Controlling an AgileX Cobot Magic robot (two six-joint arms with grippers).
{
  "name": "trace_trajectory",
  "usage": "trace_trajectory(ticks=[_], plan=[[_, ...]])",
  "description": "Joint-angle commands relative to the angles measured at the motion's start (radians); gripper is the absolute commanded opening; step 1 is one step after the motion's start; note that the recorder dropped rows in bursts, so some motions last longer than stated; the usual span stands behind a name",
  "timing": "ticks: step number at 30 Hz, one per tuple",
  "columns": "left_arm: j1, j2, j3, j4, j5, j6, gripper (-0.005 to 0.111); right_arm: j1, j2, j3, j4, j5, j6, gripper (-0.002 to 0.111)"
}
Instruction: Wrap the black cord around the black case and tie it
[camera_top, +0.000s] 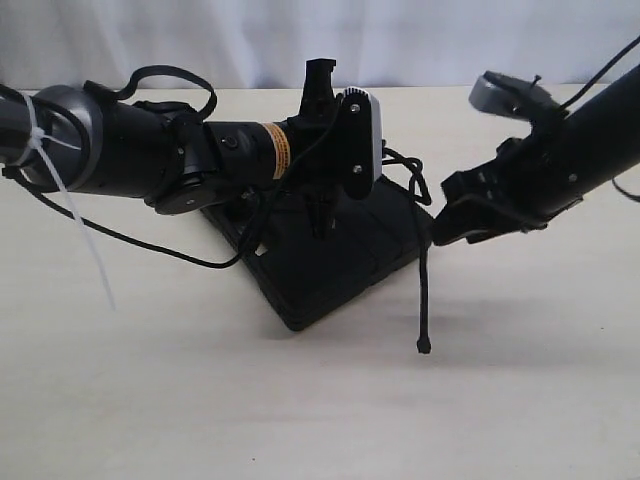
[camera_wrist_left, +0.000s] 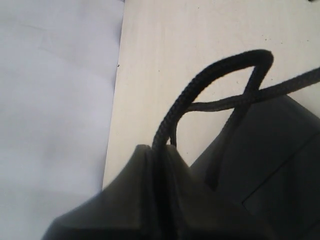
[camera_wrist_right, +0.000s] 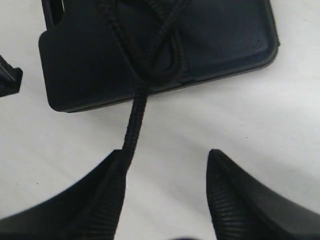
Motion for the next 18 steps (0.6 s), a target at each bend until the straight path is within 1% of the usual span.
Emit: trace_trajectory(ticks=[1, 6, 8, 11, 14, 16, 18], plan=[[-0.007, -0.002, 0.002, -0.015, -0.02, -0.003, 0.0, 0.083, 0.004, 0.056, 0.004, -0.166, -0.003, 0.047], [-0.007, -0.002, 0.002, -0.015, -0.02, -0.003, 0.0, 0.111, 0.032, 0.056, 0.036, -0.212, -0.003, 0.046], [-0.007, -0.002, 0.002, -0.015, -0.02, -0.003, 0.0, 0.111, 0.04, 0.056, 0.042, -0.212, -0.003, 0.038], [-0.007, -0.002, 0.002, -0.019, -0.02, -0.003, 0.0, 0.111, 0.045, 0.056, 0.051, -0.208, -0.023, 0.021], [-0.005, -0.002, 0.002, -0.093, -0.02, -0.003, 0.0, 0.111, 0.036, 0.056, 0.057, -0.204, -0.026, 0.005], [0.005, -0.002, 0.002, -0.142, -0.03, -0.001, 0.0, 0.111, 0.023, 0.056, 0.071, -0.187, -0.04, 0.004], [0.03, -0.002, 0.002, -0.227, -0.039, -0.001, 0.0, 0.111, -0.002, 0.054, 0.087, -0.168, -0.063, 0.005]])
